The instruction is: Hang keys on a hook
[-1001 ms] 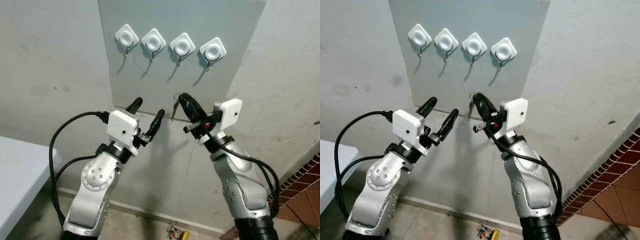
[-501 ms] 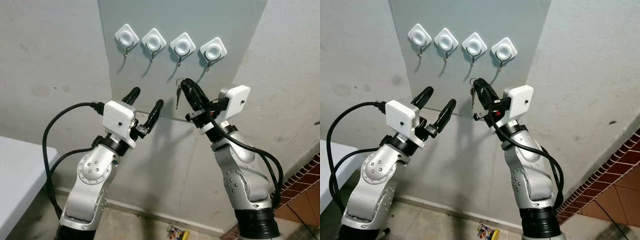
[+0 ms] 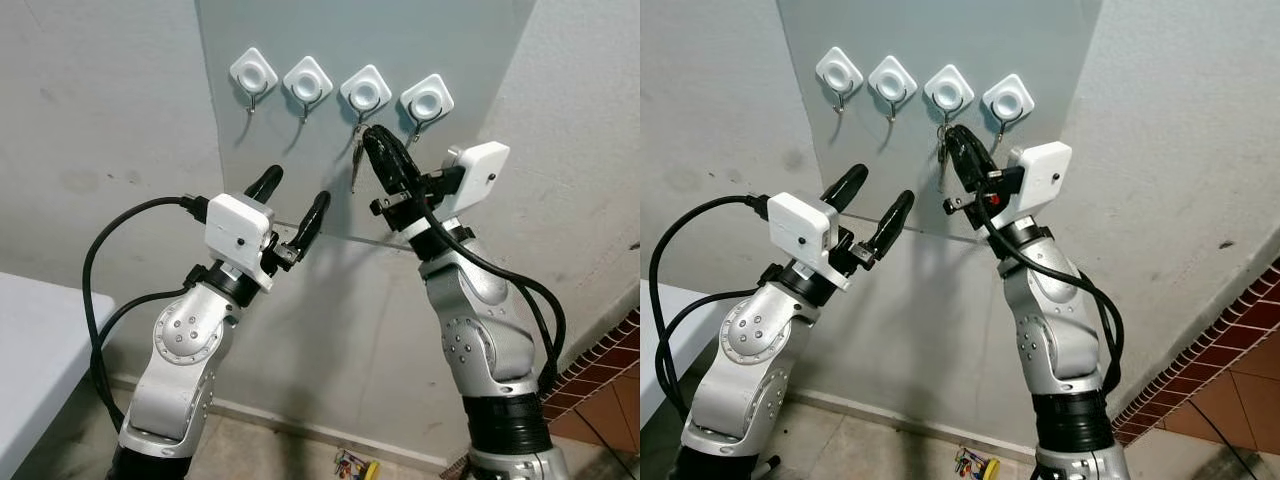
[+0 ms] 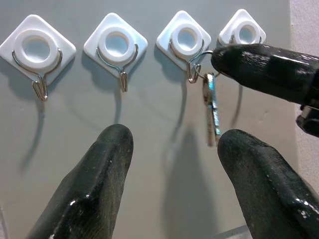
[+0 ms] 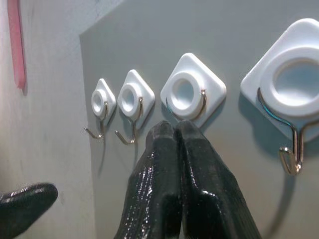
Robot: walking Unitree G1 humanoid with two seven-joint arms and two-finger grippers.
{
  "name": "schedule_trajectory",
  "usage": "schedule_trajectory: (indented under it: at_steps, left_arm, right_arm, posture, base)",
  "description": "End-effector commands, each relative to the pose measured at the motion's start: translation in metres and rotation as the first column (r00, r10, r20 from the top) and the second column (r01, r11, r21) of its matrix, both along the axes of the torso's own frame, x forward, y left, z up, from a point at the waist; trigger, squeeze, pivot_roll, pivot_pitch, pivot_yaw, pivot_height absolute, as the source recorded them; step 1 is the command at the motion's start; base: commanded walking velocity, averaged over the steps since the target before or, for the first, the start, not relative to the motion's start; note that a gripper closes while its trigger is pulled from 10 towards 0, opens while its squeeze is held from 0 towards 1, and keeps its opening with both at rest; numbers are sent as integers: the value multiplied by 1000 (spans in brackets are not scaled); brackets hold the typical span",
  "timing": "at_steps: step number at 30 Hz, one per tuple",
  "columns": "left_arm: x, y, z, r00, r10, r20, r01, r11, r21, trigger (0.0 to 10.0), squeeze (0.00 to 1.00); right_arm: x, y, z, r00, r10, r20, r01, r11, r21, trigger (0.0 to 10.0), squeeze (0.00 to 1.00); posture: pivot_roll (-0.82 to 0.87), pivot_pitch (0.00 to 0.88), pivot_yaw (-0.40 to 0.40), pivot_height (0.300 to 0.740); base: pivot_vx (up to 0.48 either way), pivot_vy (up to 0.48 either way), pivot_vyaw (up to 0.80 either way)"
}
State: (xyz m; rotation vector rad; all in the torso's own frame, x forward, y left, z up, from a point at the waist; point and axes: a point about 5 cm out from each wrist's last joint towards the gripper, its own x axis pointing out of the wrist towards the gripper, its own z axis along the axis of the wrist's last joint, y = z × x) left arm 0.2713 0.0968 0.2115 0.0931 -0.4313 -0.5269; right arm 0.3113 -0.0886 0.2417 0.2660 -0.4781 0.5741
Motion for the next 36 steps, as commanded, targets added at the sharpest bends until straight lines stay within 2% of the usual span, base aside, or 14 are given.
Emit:
schedule_trajectory:
  at_steps: [1, 22, 25, 28, 29, 30, 36]
  left_arm:
    - [-2, -3, 5, 1000, -15, 19, 15, 1000, 10, 10000, 0]
    - [-3, -2, 6, 1000, -5, 19, 5, 1000, 8, 10000, 0]
    - [-3, -1, 5, 1000, 3, 15, -3, 1000, 6, 10000, 0]
    - [-3, -1, 5, 1000, 4, 12, -4, 1000, 2, 10000, 0]
    - [-3, -1, 5, 1000, 4, 12, -4, 1000, 1, 10000, 0]
    - [-3, -1, 5, 1000, 4, 12, -4, 1000, 2, 10000, 0]
    - [-3, 0, 3, 1000, 10, 1, -10, 1000, 1, 10000, 0]
  right_arm:
    - [3, -4, 6, 1000, -19, 12, 18, 1000, 23, 10000, 0]
    - [11, -5, -3, 995, -34, -90, 40, 997, 70, 10000, 0]
    - [11, -4, -11, 990, -30, -136, 39, 997, 65, 10000, 0]
    - [10, -4, -13, 990, -29, -141, 39, 997, 66, 10000, 0]
    - [10, -4, -14, 990, -26, -142, 36, 997, 68, 10000, 816]
    - [9, -4, -14, 989, -24, -144, 34, 997, 69, 10000, 1000]
    - [6, -7, -22, 987, -43, -153, 52, 997, 57, 10000, 1000]
  posture:
    - [-61, 0, -45, 740]
    - [-60, 0, -45, 740]
    - [-59, 11, -46, 740]
    - [-58, 11, -47, 740]
    - [-57, 13, -47, 740]
    - [-57, 14, -47, 740]
    - [-57, 17, -46, 740]
  base:
    - [0, 0, 0]
    - [0, 0, 0]
    - [0, 0, 0]
    - [0, 0, 0]
    - [0, 0, 0]
    - [0, 0, 0]
    - [0, 0, 0]
